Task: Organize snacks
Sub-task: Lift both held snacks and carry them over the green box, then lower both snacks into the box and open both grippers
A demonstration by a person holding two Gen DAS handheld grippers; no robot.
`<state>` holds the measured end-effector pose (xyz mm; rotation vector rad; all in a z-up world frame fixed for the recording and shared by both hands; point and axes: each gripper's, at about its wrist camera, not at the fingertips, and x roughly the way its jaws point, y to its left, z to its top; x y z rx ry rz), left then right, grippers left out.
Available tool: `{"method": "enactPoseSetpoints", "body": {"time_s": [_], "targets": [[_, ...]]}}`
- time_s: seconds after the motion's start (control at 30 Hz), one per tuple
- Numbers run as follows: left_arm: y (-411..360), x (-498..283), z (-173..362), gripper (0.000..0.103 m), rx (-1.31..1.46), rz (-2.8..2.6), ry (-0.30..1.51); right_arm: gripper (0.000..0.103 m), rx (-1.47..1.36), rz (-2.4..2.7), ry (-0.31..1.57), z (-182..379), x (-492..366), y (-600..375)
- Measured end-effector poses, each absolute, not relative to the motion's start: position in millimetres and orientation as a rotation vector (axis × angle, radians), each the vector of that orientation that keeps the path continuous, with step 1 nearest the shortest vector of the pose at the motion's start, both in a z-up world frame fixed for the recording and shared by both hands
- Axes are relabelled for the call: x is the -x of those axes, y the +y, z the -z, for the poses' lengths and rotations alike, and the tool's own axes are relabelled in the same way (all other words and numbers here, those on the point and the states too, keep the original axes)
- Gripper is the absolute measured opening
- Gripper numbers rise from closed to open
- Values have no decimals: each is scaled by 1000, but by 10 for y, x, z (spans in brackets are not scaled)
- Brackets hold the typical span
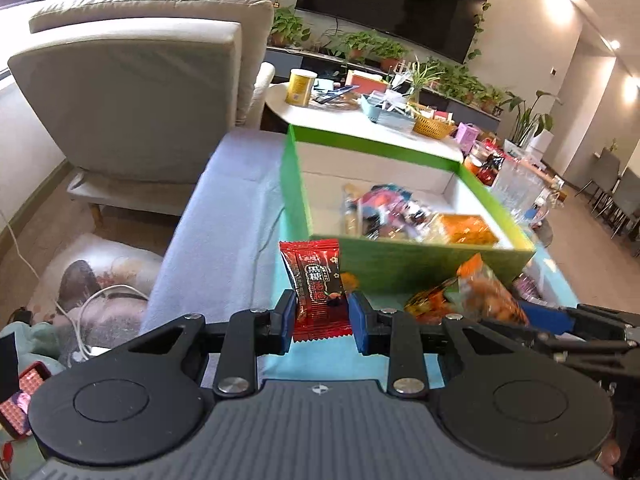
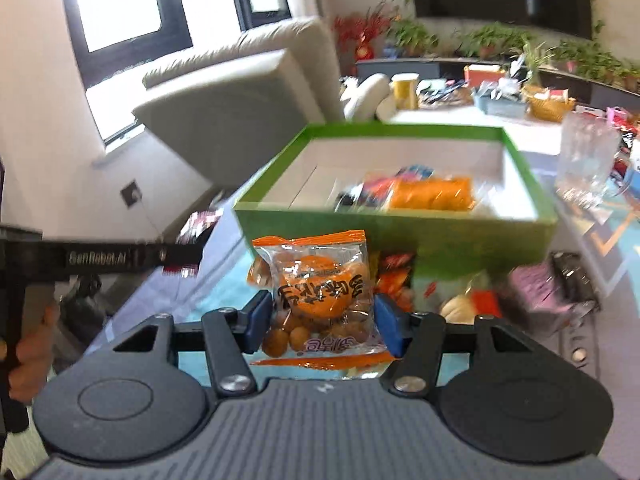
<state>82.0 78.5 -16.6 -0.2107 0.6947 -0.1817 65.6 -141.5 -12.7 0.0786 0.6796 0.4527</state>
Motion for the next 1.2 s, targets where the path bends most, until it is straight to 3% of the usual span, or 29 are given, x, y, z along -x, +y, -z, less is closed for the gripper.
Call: {"method": "enactPoseSetpoints", "body": {"time_s": [0.6,1.2], "targets": [[173,-1459,-77,27,194,269,620,57,-173,-297,511,-122,-1189,-1838],[58,-2159,-24,27,155,262,638,57,-203,-259,530,-67,-1711,-1909]]}}
